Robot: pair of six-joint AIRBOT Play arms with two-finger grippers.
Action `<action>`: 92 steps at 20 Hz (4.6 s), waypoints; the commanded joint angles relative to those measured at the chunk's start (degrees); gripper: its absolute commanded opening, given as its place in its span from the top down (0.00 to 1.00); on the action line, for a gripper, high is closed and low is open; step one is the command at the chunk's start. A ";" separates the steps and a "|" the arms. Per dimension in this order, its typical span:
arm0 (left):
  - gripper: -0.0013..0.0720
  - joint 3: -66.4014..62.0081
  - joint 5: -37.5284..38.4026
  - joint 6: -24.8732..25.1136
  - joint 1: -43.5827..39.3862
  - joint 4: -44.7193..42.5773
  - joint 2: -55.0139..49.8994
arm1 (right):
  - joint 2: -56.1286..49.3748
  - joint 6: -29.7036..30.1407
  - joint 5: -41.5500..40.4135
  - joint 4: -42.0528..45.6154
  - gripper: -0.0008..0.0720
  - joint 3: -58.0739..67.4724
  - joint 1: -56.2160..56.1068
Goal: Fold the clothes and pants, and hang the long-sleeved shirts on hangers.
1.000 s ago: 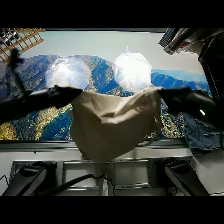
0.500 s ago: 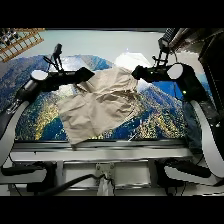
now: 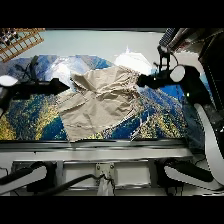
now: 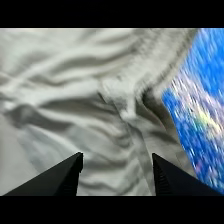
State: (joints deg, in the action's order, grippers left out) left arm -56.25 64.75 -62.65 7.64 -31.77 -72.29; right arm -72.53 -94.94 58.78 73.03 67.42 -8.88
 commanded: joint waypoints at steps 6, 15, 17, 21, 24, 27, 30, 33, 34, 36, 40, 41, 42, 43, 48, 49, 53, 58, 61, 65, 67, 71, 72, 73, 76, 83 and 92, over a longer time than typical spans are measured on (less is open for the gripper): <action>0.80 11.87 -0.87 -1.68 0.63 1.38 15.96 | 11.58 -21.42 -14.19 -4.90 0.32 -28.92 13.68; 0.80 11.87 -1.09 -1.68 0.63 2.23 16.15 | 4.35 -6.03 -14.49 -15.06 0.34 -29.09 11.87; 0.80 11.87 -1.09 -1.68 0.63 2.25 16.15 | 3.58 -6.05 -14.99 -15.21 0.34 -29.07 10.38; 0.80 11.87 -0.98 -3.19 0.63 2.27 16.15 | 2.38 -6.10 -17.99 -16.57 0.35 -29.09 8.22; 0.80 11.87 -0.90 -4.07 0.66 2.25 16.15 | 1.51 -6.10 -18.69 -17.38 0.37 -29.09 8.11; 0.80 11.87 -0.90 -4.07 0.66 2.23 16.15 | 1.44 -6.14 -17.66 -17.35 0.37 -29.09 8.11; 0.80 11.87 -0.90 -4.04 0.68 2.21 16.15 | 1.46 -6.10 -15.30 -16.92 0.37 -29.09 8.11; 0.80 11.87 -0.94 -4.04 0.68 2.19 16.13 | 1.55 -6.05 -12.94 -16.65 0.46 -29.09 8.11; 0.80 11.87 -0.94 -4.04 0.68 2.19 16.13 | 1.66 -6.05 -13.03 -16.28 0.45 -29.09 8.11; 0.80 11.87 -0.92 -4.04 0.68 2.19 16.13 | 1.66 -6.08 -13.92 -15.76 0.45 -29.09 8.11; 0.80 11.87 -0.92 -4.04 0.68 2.19 16.13 | 1.64 -6.14 -17.14 -15.72 0.45 -29.09 8.13; 0.80 11.87 -0.92 -4.04 0.68 2.19 16.13 | 1.64 -6.14 -18.14 -15.80 0.45 -29.09 8.13; 0.80 11.87 -0.92 -4.04 0.68 2.19 16.13 | 1.62 -6.14 -18.86 -15.89 0.45 -29.09 8.11; 0.80 11.87 -0.94 -4.04 0.68 2.19 16.13 | 1.60 -6.14 -19.23 -15.89 0.45 -29.09 8.11; 0.80 11.87 -0.98 -4.04 0.68 2.19 16.13 | 0.22 -6.12 -16.15 -15.85 0.42 -29.11 8.11; 0.80 11.87 -1.01 -4.04 0.68 2.19 16.13 | 0.22 -6.10 -15.54 -15.80 0.42 -29.11 8.11; 0.80 11.87 -1.81 -4.02 0.68 2.19 16.13 | -0.11 -6.14 -18.27 -15.50 0.43 -29.09 8.11; 0.80 11.87 -1.99 -4.02 0.68 2.21 16.13 | -3.56 -5.84 -19.17 -18.64 0.44 -29.07 7.52; 0.80 11.87 -1.99 -4.02 0.68 2.16 16.13 | -3.58 -5.86 -22.40 -18.69 0.75 -29.07 4.98; 0.80 11.87 -0.52 -4.17 0.68 -4.74 16.15 | -3.54 -5.86 -24.52 -19.08 0.94 -27.87 3.85; 0.80 11.93 2.82 -8.70 0.68 -14.64 16.22 | -3.54 -5.86 -24.55 -19.17 0.94 -26.38 3.85; 0.80 15.52 4.92 -22.10 0.70 -37.46 20.02 | -3.54 -5.90 -25.81 -20.20 0.94 -23.26 3.85; 0.77 17.07 5.27 -25.33 0.70 -40.15 21.57 | -3.54 -5.88 -26.32 -20.41 0.94 -22.93 3.85; 0.64 18.60 5.86 -27.43 0.70 -40.02 22.93 | -3.56 -5.90 -26.84 -20.83 0.94 -22.91 3.85; 0.59 23.52 7.72 -29.29 0.68 -33.94 25.40 | -3.58 -5.88 -27.32 -20.79 0.94 -22.95 3.82; 0.58 33.62 6.10 -29.97 -1.73 -21.90 25.09 | -3.58 -5.81 -27.12 -20.76 0.94 -22.95 3.82; 0.47 35.32 0.74 -32.15 -9.55 -22.38 25.07 | -3.58 -4.52 -25.88 -20.72 0.94 -22.95 3.85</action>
State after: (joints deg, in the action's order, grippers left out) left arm -21.23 65.98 -93.82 -0.69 -52.71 -47.24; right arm -76.12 -99.72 32.58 52.29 44.40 -4.99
